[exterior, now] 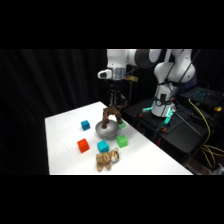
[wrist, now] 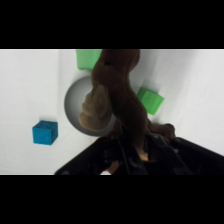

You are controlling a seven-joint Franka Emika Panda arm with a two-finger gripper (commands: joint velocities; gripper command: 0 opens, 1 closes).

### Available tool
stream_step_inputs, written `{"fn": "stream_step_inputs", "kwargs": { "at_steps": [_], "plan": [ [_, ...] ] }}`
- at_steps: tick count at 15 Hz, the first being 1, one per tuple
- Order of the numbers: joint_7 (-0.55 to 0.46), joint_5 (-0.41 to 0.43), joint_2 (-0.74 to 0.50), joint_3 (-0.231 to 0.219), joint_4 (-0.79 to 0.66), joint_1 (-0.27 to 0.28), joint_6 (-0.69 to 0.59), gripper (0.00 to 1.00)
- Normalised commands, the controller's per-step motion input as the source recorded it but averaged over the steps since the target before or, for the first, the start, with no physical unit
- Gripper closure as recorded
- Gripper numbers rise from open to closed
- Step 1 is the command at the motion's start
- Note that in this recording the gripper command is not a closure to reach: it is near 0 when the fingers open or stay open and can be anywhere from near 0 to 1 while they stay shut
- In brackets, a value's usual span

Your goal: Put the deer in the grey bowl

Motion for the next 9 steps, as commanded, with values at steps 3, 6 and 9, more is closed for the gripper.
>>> {"fn": "stream_step_inputs", "kwargs": {
  "at_steps": [3,6,9],
  "plan": [
    [0.28,-0.208,0.45,-0.038,0.3,-0.047,0.17,0.66],
    [0.27,-0.136,0.6,-0.026,0.33,-0.008,0.24,0.66],
    [0.19,-0.102,0.48,-0.051,0.33,0.006,0.12,0.66]
  ]
}}
